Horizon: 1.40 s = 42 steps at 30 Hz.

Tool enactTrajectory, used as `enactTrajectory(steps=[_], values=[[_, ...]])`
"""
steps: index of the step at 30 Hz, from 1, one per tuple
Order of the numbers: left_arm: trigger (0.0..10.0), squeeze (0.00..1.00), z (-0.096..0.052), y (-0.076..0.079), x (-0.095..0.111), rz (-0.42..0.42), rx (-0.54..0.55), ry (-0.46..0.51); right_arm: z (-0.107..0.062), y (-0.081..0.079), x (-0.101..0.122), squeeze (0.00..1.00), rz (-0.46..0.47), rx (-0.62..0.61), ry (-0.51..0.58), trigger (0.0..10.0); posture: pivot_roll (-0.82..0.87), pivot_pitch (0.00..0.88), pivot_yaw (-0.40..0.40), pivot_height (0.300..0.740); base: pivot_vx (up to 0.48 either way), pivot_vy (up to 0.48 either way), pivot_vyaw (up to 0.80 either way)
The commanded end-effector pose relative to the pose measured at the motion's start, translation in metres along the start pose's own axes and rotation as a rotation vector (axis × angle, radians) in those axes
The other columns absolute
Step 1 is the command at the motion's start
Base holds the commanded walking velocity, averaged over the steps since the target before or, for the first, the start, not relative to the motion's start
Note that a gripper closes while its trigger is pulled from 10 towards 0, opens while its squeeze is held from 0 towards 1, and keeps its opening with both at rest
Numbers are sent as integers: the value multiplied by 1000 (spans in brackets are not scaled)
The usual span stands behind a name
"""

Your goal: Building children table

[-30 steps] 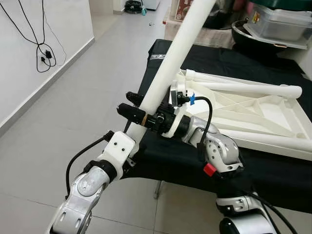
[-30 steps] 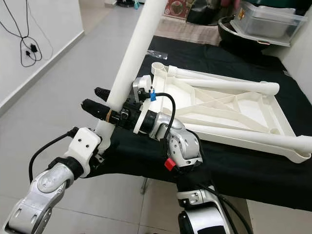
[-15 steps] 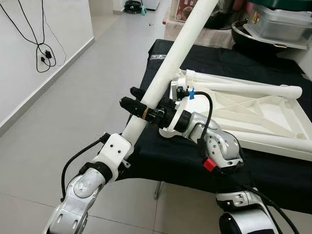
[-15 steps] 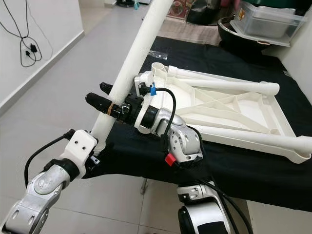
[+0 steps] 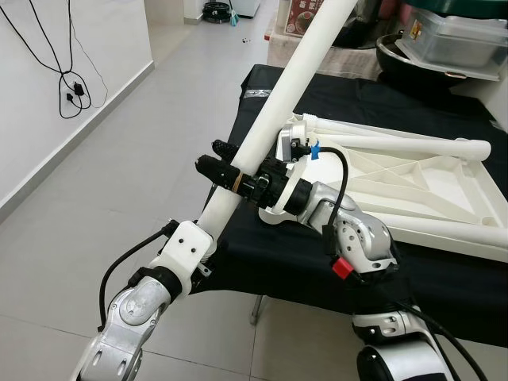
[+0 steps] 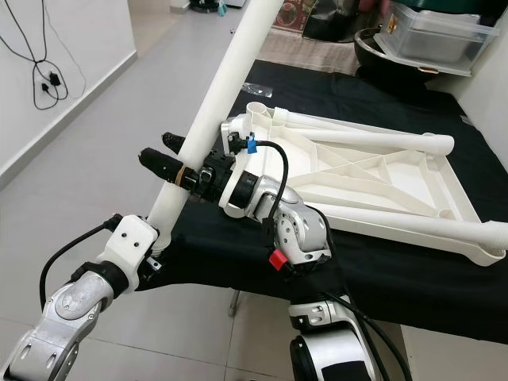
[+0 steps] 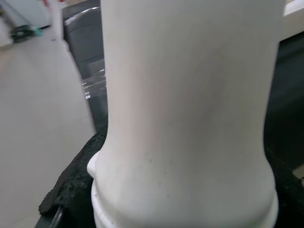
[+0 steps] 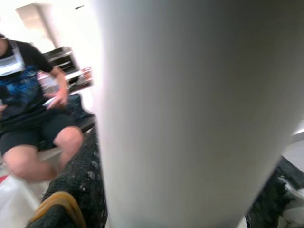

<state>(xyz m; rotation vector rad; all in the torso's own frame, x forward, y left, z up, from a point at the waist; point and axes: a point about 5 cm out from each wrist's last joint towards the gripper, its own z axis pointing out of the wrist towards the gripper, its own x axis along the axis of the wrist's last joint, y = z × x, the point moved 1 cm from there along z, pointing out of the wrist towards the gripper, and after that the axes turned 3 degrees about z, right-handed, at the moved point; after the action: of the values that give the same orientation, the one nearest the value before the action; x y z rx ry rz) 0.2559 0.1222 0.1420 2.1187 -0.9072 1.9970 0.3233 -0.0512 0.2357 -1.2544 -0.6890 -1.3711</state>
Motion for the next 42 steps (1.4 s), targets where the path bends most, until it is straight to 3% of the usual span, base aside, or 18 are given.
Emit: enactTrajectory(steps=[1, 4, 6, 8, 10, 15, 19, 33, 42], values=[[10000, 0, -3, 2, 5, -13, -40, 24, -3, -3, 0, 0, 4, 27, -10, 10000, 125, 63, -110, 740, 0, 0, 0], [10000, 0, -9, 2, 6, -69, -131, 37, -9, -5, 1, 0, 6, 74, -32, 10000, 128, 62, -110, 740, 0, 0, 0], [10000, 0, -9, 2, 6, -69, -131, 37, -9, -5, 1, 0, 6, 74, -32, 10000, 128, 62, -110, 740, 0, 0, 0], [10000, 0, -20, 7, 8, -163, -264, 43, -16, -5, 5, 0, 15, 119, -43, 10000, 128, 61, -107, 740, 0, 0, 0], [10000, 0, -20, 7, 8, -163, -264, 43, -16, -5, 5, 0, 15, 119, -43, 10000, 128, 61, -107, 740, 0, 0, 0], [10000, 0, -45, 16, 3, -290, -490, 2, -30, -5, 14, 0, 35, 208, -66, 10000, 133, 64, -108, 740, 0, 0, 0], [10000, 0, -56, 19, -3, -322, -568, -37, -35, -8, 14, 0, 50, 260, -97, 10000, 131, 65, -105, 740, 0, 0, 0], [10000, 0, -59, 16, -6, -353, -623, -69, -42, -25, 7, 0, 132, 378, -148, 10000, 120, 70, -102, 740, 0, 0, 0], [10000, 0, -58, 28, -3, -369, -683, -52, -36, -34, -2, 0, 189, 405, -124, 10000, 116, 71, -99, 740, 0, 0, 0]])
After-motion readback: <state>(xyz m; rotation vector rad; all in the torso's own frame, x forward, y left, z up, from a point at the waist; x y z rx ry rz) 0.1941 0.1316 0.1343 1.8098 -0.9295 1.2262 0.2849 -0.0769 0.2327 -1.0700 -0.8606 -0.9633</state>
